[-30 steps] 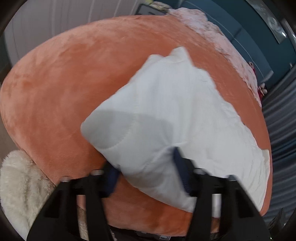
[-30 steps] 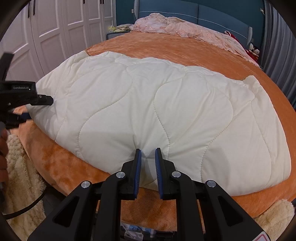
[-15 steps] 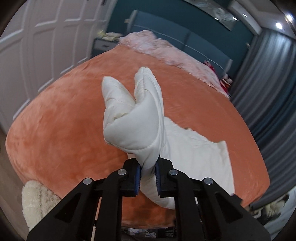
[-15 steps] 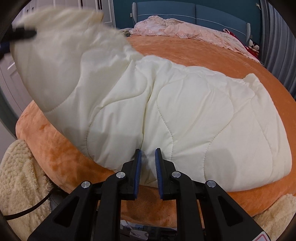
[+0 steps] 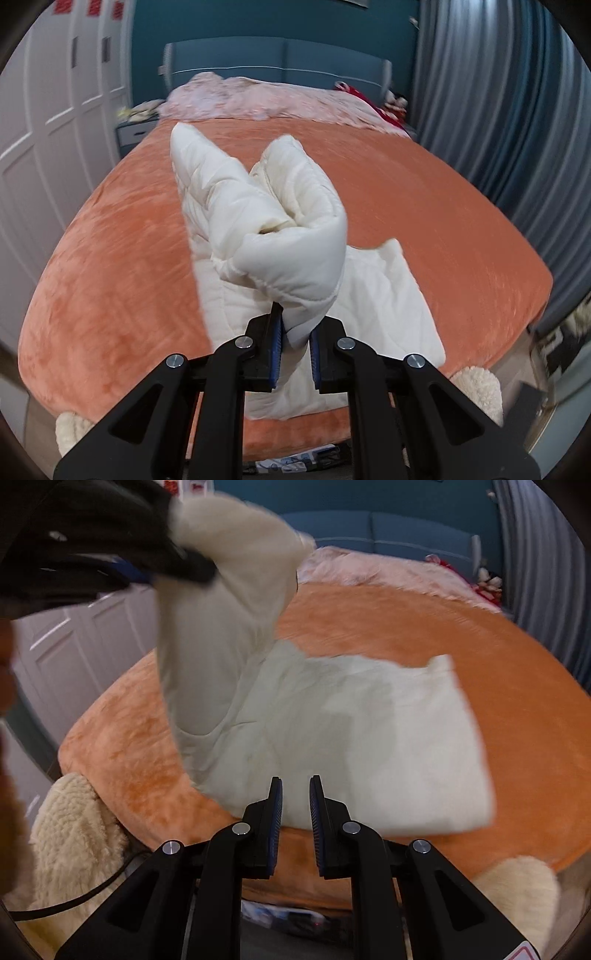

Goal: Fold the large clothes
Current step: 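Grasp a jacket corner with the left gripper and fold it across the body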

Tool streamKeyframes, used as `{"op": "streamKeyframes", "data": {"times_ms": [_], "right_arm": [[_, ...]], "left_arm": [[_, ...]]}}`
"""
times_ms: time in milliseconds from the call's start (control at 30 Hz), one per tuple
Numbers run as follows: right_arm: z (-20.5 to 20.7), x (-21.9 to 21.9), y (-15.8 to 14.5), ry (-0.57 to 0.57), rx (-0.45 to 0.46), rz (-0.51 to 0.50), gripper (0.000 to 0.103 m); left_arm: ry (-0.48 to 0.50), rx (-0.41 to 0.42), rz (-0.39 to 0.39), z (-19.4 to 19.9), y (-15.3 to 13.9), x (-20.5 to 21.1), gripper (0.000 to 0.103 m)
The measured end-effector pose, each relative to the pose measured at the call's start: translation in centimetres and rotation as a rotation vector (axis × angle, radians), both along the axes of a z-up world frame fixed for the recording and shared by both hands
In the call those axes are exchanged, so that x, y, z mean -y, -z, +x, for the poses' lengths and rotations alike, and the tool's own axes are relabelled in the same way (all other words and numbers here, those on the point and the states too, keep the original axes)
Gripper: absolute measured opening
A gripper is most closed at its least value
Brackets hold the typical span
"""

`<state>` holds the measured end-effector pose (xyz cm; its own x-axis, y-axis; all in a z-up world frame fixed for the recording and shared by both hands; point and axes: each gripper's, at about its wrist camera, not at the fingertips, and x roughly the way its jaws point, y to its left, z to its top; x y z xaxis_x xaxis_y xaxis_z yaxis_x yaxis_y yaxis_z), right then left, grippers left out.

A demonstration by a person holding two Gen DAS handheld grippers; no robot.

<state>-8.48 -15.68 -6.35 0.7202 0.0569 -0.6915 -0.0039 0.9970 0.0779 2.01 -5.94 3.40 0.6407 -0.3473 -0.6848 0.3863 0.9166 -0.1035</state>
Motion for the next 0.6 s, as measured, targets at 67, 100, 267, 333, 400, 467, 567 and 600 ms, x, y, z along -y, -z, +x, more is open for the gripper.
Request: {"op": "streamKeyframes", "data": {"times_ms": [67, 100, 267, 333, 400, 467, 567, 600], "right_arm": [[-1.1, 1.2, -0.6, 0.029, 0.007, -0.024, 0.014], [-1.7, 1.9, -0.8, 0.046, 0.010, -0.037, 0.014], [-3.6, 5.1, -0.5, 0.128, 0.001, -0.064, 0.015], [-4.1, 6.2, -0.2, 0.155, -0.014, -0.043, 0.015], [-4.6, 7.3, 0.2, 0.185, -0.027, -0.022, 0.015], [-4.9, 8.2, 0.4, 0.203, -0.034, -0.021, 0.016], [-5.3, 9.5, 0.8, 0.225, -0.053, -0.008, 0.016], [-5.3, 9.7, 0.9, 0.231, -0.058, 0.001, 0.017]], "left_arm": [[0.042, -0.009, 0.030, 0.1, 0.9, 2.6, 0.011], [0.057, -0.014, 0.040, 0.1, 1.3, 3.5, 0.011], [0.152, -0.045, 0.117, -0.5, 4.1, 9.1, 0.011], [0.187, -0.065, 0.146, -0.9, 5.5, 11.0, 0.011], [0.209, -0.080, 0.177, -1.2, 6.6, 12.4, 0.011], [0.227, -0.090, 0.224, -1.8, 8.4, 13.7, 0.011], [0.241, -0.113, 0.260, -2.0, 9.7, 14.4, 0.014], [0.236, -0.118, 0.256, -2.0, 9.5, 14.2, 0.016]]}}
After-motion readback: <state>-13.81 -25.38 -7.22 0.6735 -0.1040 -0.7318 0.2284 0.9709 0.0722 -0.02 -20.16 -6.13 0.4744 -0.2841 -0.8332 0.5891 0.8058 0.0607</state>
